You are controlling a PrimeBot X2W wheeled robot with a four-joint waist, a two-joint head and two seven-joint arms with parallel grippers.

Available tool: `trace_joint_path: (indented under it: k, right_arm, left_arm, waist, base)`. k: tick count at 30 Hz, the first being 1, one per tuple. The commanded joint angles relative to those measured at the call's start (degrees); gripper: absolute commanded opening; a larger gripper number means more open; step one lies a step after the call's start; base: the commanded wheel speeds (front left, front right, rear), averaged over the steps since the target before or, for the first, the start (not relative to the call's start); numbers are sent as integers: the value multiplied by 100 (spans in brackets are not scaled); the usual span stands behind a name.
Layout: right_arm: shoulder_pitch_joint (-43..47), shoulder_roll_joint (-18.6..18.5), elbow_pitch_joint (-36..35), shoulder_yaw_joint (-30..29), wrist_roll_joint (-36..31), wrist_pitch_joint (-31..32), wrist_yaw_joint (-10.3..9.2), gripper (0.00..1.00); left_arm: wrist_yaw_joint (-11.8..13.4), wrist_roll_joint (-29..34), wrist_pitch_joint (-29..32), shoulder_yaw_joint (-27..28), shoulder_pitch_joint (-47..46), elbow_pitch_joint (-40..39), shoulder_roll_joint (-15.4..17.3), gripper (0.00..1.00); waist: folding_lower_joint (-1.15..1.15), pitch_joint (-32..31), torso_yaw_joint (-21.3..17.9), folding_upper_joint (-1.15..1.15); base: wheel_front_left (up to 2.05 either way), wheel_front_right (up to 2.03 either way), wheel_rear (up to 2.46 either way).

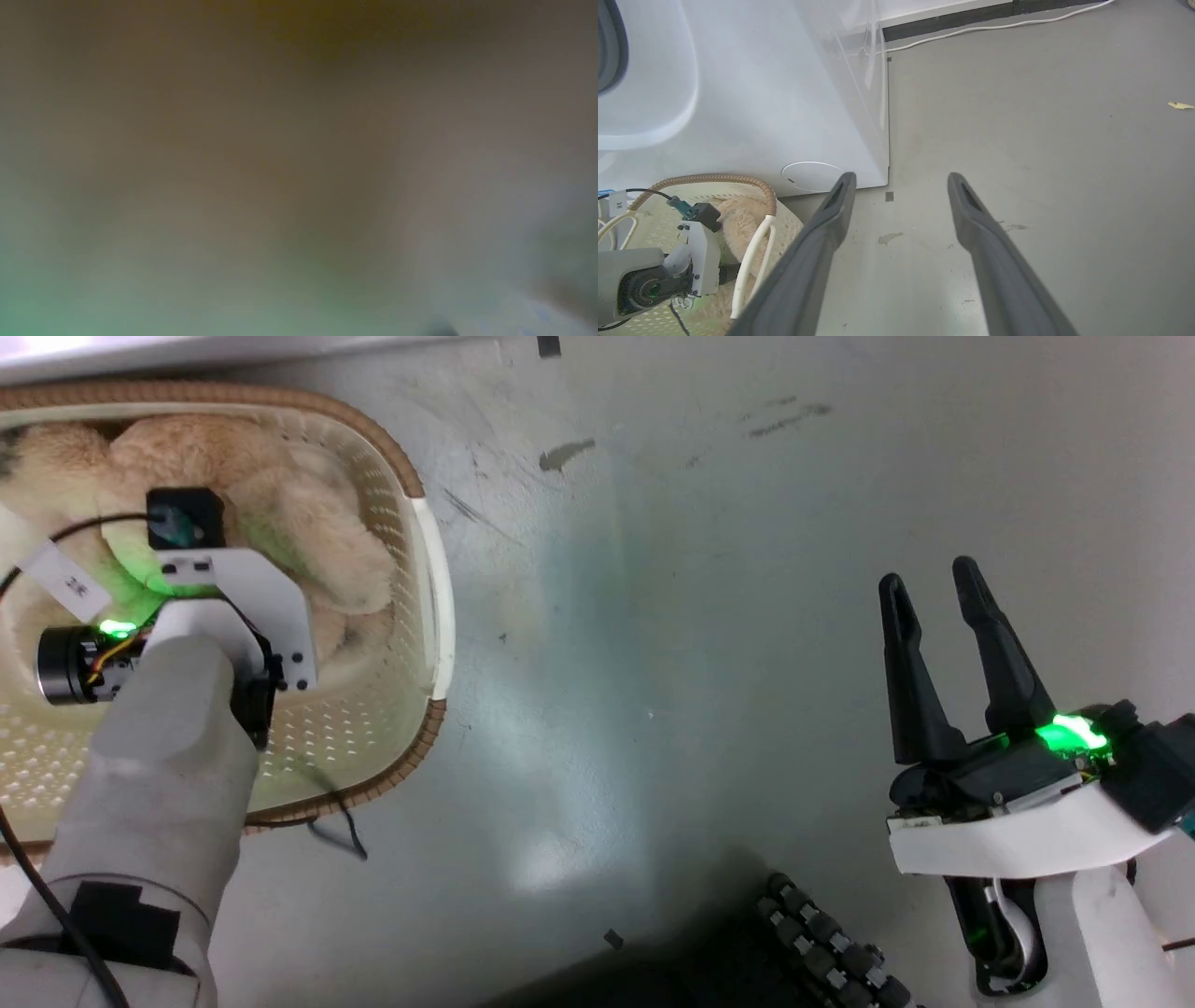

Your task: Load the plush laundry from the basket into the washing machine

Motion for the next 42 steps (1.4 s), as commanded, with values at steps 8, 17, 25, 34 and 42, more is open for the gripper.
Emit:
trace_joint_path:
  k: [8, 17, 25, 34, 42]
  right_arm:
    - [-109, -3, 54, -79, -82, -51, 5, 100]
    - [213, -3, 152, -265, -466, -51, 5, 100]
    - [765, -5, 232, -402, -809, -51, 5, 100]
    - [1346, -30, 243, -480, -1017, -51, 5, 100]
    - [1736, -11, 221, -596, -1046, -51, 5, 100]
  left_arm:
    - [-132, -126, -295, -45, 374, 242, -75, 0]
    - [-406, -496, -1175, 162, 1086, 246, -416, 0]
    - [-778, -781, -1936, 398, 2000, -51, -617, 0]
    - [-764, -443, -1958, 666, 3513, -2044, -758, 0]
    - [-864, -34, -1959, 869, 4815, -3537, -923, 0]
  waist:
    - [0, -293, 91, 0]
    - [0, -1585, 514, 0]
    - [0, -3026, 948, 0]
    - [0, -4235, 1417, 0]
    - [0, -4929, 1678, 0]
  base:
    - [0, 0, 0]
    - [0, 0, 0]
    - [0, 0, 0]
    - [0, 0, 0]
    - [0, 0, 0]
